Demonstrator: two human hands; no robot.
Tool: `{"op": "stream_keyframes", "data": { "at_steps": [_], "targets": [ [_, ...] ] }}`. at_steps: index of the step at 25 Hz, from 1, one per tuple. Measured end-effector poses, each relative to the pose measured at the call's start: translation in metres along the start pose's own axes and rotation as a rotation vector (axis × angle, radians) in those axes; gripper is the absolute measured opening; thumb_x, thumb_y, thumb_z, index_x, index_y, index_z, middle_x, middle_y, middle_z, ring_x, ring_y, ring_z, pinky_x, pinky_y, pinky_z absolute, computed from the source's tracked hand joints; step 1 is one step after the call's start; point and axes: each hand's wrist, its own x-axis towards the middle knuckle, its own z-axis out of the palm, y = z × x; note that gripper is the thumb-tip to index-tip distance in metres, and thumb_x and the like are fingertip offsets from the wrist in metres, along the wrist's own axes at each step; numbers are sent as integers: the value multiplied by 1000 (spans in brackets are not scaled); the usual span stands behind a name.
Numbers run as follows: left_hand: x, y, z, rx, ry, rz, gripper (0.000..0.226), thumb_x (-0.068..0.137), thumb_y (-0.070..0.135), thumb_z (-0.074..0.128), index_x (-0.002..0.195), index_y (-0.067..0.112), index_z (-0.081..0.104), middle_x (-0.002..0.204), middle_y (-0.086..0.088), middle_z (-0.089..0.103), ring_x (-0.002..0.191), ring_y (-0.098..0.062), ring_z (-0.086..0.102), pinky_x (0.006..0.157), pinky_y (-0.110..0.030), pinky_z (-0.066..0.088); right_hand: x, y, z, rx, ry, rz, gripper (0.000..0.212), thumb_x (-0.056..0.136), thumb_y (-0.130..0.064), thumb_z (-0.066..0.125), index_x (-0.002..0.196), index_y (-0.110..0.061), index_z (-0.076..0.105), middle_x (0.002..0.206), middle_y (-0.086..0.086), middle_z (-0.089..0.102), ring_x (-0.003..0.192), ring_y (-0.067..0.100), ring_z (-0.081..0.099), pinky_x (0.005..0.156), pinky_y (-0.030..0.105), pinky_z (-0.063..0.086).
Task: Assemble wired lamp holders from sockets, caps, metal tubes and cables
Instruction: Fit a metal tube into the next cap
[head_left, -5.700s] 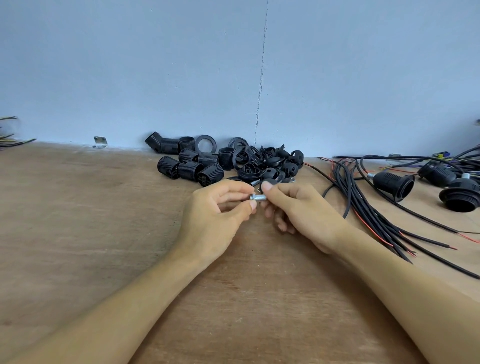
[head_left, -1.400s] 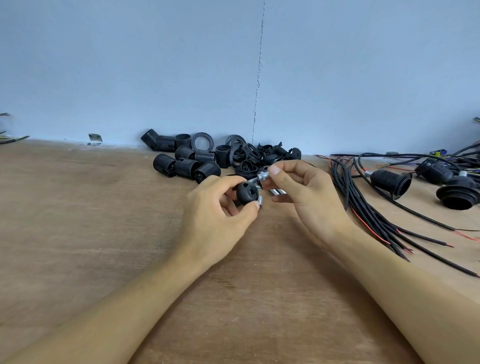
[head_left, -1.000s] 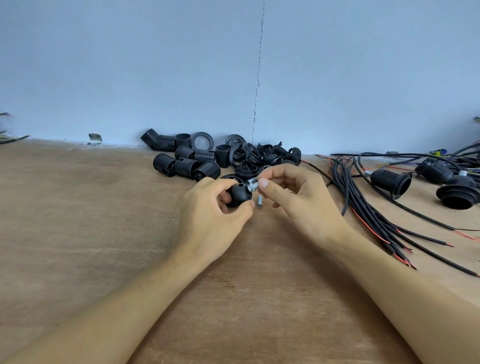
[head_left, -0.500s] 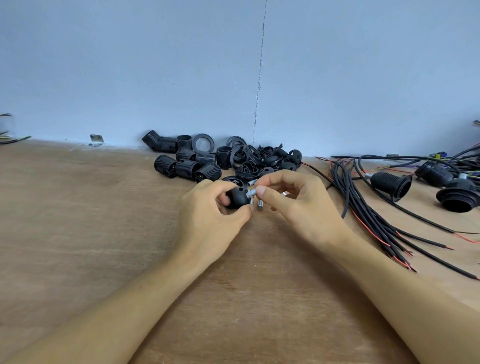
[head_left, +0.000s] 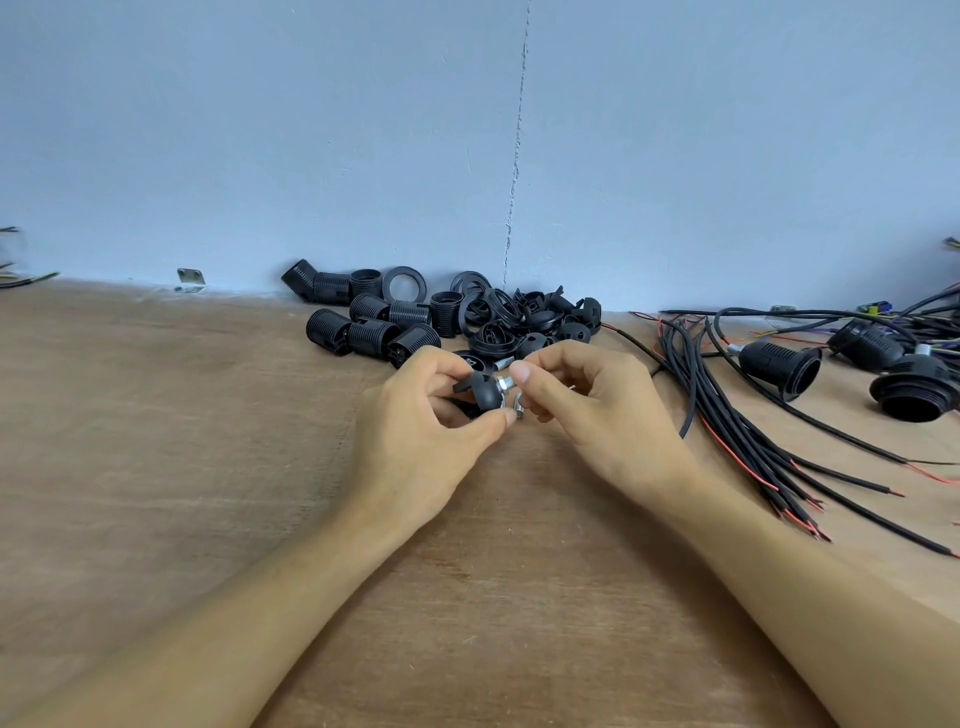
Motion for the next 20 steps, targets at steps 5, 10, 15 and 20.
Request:
{"op": "stream_keyframes", "data": {
  "at_steps": [5,10,15,20],
  "targets": [
    [-1,1,0,-7,-7,-20,44,67,32,95,96,31,61,87,14,75,71,-5,70,64,-18,50,1,1,-1,5,3,-14,19,92,-41,70,80,-26,72,70,-4,72,64,5,62,72,32,55],
    [-1,-1,0,-10,-24,-4,47,67,27,95,96,33,58,89,10,74,77,-5,71,69,-26,56,1,2,0,-19,-1,-29,22,93,-42,68,77,-26,69,67,-6,70,62,3,61,70,28,54],
    [1,-2,-1,-153,-83,-41,46,73,15,92,102,29,60,96,7,77,85,-3,75,70,-16,57,2,5,1,85,-17,4,8,93,-28,71,87,-24,73,77,0,75,71,11,68,76,38,58],
    [1,0,0,-262,-153,-85,44,78,14,89,114,32,69,100,9,79,90,-6,76,75,-17,58,3,8,1,192,-20,15,4,94,-21,70,93,-20,74,81,5,76,76,17,71,78,37,59]
  ]
}}
